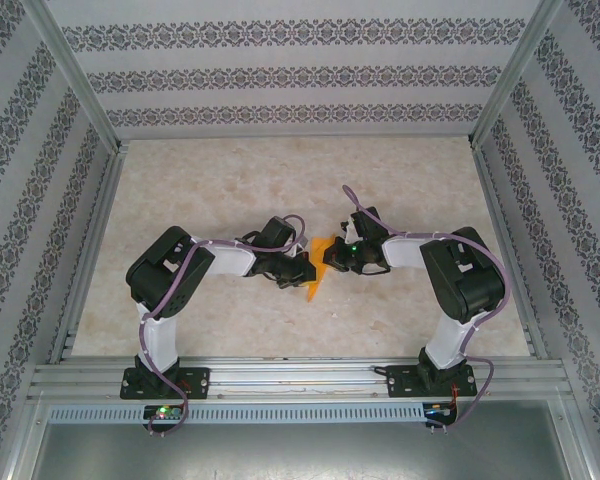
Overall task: Fold a paper plane with a square sheet of paper (fold left side to right side)
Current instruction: Fold the wing for the fifth time at the center of the table.
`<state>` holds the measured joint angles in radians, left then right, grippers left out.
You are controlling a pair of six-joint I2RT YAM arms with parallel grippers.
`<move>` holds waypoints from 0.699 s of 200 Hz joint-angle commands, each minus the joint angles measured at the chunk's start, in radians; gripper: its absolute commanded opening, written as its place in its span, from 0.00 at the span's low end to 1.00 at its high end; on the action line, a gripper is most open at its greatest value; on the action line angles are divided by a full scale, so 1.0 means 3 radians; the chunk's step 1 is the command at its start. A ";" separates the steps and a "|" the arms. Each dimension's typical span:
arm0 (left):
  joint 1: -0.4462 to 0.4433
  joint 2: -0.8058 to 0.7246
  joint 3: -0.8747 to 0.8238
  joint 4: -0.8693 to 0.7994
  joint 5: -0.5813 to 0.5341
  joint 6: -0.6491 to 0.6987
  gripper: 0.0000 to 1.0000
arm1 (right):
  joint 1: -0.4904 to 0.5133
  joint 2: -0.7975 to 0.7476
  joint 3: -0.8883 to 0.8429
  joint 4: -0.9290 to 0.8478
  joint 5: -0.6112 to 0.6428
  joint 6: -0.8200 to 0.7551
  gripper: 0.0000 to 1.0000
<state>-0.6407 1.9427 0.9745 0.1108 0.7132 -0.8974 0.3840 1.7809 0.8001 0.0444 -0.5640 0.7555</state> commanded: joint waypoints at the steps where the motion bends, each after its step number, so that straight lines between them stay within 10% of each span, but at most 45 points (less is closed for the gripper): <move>1: -0.0076 0.0144 -0.0005 -0.0305 -0.0099 0.0108 0.00 | 0.0009 0.0080 -0.0020 -0.0405 0.0251 -0.0064 0.00; 140: -0.0201 0.0284 0.0167 -0.0926 -0.0479 0.0394 0.00 | 0.0079 -0.0364 -0.0192 -0.0010 0.0149 -0.0068 0.00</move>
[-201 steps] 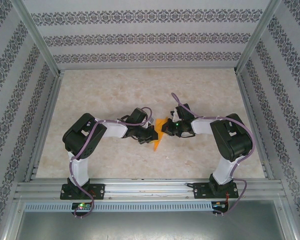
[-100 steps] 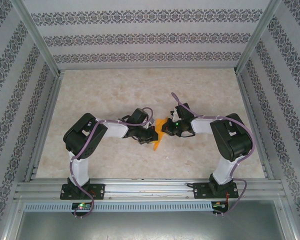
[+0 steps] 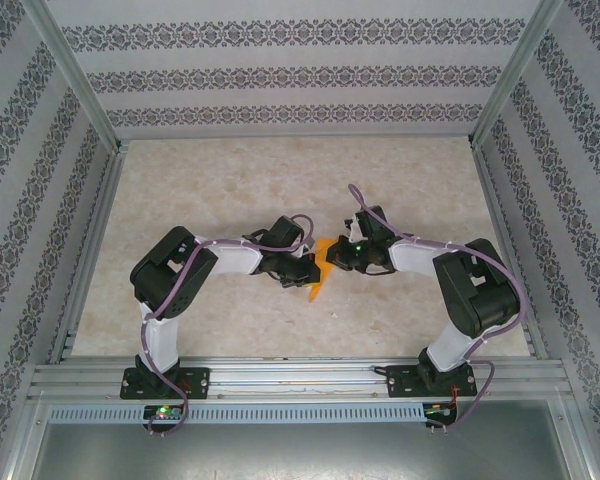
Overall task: Fold a paper plane with a square sheet of paper (fold left side to right side)
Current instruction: Fold the wing for the fifth time at the center of the table.
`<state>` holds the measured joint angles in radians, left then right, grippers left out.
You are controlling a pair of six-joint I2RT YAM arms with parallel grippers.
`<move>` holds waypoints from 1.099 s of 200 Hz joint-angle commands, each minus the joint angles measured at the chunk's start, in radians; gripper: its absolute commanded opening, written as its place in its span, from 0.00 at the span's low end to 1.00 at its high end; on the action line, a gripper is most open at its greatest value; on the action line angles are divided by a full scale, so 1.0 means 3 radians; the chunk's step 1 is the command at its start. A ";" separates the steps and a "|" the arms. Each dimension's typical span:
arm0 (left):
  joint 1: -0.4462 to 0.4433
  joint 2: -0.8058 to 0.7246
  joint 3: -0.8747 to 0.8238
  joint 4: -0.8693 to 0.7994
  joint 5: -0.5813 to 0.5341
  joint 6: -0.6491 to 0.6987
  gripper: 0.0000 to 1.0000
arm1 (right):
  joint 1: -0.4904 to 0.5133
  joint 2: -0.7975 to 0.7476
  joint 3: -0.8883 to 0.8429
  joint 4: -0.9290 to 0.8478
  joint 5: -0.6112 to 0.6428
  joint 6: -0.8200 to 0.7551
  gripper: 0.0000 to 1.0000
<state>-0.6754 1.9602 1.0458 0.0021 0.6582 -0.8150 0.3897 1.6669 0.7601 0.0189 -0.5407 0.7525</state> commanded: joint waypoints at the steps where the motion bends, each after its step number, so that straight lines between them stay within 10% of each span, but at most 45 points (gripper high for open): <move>1: -0.0085 0.0226 -0.0070 -0.0564 -0.0296 0.0119 0.00 | 0.0061 0.0019 -0.0056 0.0078 0.0073 -0.0056 0.00; 220: -0.0111 0.0251 -0.0021 -0.0892 -0.0447 0.0211 0.00 | -0.0324 0.0420 0.0205 -0.0044 0.0244 -0.0417 0.00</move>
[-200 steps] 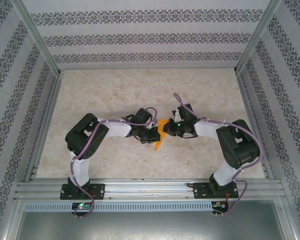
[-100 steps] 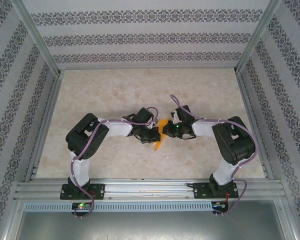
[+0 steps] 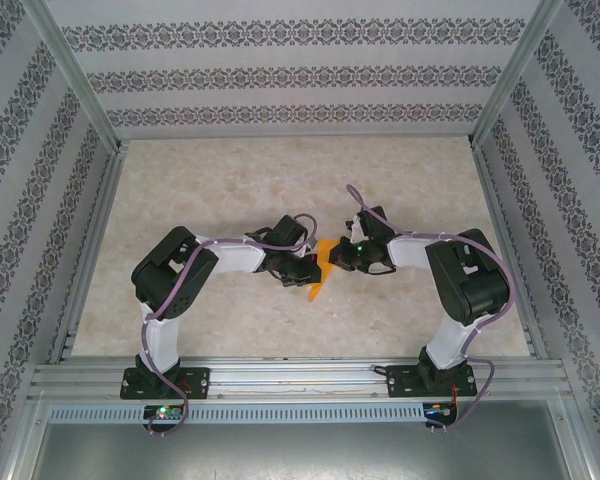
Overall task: Fold a paper plane with a square sheet of paper (fold left side to right side)
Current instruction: Fold the wing for the fifth time at the center of the table.
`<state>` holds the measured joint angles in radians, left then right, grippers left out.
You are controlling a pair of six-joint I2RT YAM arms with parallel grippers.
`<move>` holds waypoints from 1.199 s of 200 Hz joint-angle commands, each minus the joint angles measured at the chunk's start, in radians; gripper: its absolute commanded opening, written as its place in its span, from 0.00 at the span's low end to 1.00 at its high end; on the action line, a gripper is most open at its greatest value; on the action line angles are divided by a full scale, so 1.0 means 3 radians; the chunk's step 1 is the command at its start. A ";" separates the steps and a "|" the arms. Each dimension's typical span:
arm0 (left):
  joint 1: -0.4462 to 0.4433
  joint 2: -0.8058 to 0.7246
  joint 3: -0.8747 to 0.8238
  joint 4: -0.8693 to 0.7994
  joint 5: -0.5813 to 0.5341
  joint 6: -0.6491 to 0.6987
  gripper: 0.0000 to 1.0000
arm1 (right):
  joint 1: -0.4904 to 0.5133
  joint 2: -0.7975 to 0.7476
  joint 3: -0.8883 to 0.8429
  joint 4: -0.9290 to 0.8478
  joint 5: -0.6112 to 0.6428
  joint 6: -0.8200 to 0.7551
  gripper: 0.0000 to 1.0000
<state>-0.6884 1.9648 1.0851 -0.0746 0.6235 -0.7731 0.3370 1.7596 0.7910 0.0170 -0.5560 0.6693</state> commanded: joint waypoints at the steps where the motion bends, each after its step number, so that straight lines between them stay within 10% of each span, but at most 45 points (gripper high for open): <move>1: -0.0068 0.0239 -0.0151 -0.0636 -0.0331 0.0071 0.00 | -0.0153 0.0112 0.0103 -0.0037 0.0294 -0.0142 0.00; 240: -0.0068 0.0221 -0.0217 -0.0554 -0.0325 0.0037 0.00 | -0.0720 0.0462 0.0806 -0.0509 0.0295 -0.0533 0.00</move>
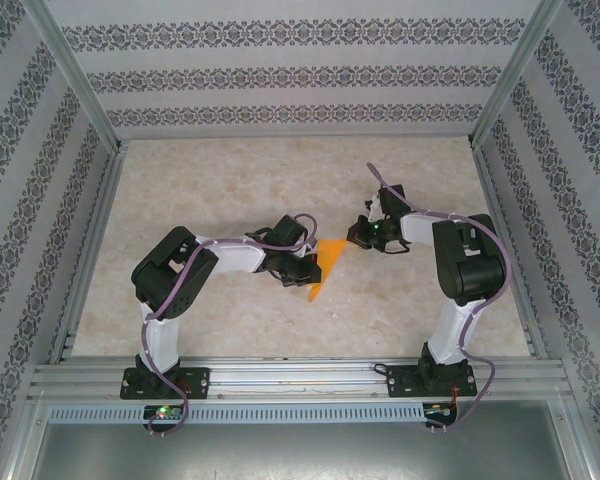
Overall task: Fold a paper plane with a square sheet of paper (fold left side to right side)
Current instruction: Fold the wing for the fifth time at the center of the table.
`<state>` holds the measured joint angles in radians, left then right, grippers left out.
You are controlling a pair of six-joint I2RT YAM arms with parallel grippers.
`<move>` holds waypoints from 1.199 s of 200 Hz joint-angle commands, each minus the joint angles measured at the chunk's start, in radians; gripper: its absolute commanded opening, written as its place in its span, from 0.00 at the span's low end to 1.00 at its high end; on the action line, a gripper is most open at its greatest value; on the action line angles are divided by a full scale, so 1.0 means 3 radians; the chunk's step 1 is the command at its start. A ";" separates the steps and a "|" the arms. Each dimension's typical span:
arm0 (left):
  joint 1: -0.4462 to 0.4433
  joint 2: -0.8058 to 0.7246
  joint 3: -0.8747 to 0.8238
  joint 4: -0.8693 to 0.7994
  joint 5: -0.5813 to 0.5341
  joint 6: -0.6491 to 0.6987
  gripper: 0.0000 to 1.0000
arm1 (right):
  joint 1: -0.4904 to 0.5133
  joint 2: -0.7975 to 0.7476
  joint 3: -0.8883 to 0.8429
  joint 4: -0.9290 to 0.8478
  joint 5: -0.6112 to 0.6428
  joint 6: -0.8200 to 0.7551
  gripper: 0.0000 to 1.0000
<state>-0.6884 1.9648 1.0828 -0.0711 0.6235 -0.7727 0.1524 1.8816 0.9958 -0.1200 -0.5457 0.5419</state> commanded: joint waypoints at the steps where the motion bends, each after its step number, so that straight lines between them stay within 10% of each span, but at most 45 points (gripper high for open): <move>1: -0.0068 0.0221 -0.0209 -0.0566 -0.0327 0.0035 0.00 | -0.0112 0.0051 0.0125 -0.0054 0.0260 -0.0108 0.00; 108: -0.0074 0.0167 -0.0260 -0.0504 -0.0351 0.0019 0.00 | 0.0300 -0.1021 -0.0571 0.0027 -0.0019 0.0551 0.00; 240: -0.0073 0.0175 -0.0264 -0.0499 -0.0351 0.0025 0.00 | 0.0883 -0.0517 -0.0865 0.0507 0.0009 0.1215 0.00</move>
<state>-0.6884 1.9610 1.0687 -0.0483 0.6235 -0.7731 0.4042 1.7016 0.7555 0.0078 -0.5396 0.8871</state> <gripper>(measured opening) 0.055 0.046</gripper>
